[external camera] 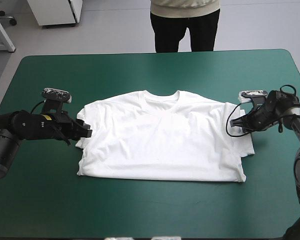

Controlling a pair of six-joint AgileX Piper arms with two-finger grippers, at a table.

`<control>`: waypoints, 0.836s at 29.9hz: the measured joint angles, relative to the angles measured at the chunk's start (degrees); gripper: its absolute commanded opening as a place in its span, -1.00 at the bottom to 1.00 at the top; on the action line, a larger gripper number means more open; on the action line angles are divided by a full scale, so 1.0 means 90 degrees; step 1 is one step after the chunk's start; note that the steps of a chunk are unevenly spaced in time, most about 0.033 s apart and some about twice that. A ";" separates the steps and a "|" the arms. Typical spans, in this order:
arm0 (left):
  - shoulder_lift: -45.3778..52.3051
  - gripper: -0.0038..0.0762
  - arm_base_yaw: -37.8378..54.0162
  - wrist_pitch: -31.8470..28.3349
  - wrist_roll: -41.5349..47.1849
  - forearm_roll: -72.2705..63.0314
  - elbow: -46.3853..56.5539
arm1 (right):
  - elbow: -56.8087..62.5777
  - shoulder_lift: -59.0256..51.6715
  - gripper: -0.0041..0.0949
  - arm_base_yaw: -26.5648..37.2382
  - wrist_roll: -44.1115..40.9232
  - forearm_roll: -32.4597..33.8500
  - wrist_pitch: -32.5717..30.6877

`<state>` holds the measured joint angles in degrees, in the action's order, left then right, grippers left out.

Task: Fold the cloth

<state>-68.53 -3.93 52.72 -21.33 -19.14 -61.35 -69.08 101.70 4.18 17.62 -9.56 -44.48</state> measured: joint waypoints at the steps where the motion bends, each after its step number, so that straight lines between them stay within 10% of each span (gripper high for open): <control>1: 0.0000 0.11 0.0000 0.0000 0.0000 0.0019 0.0000 | -0.0005 0.0007 -0.95 0.0000 0.0025 -0.0044 -0.0012; 25: 0.0000 0.11 0.0000 0.0000 -0.0043 0.0206 0.0000 | 0.0060 -0.1732 -0.94 -0.0137 0.0032 -0.0300 -0.0328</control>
<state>-68.53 -3.93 52.72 -21.71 -17.28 -61.35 -68.54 86.11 2.95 17.91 -12.26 -47.43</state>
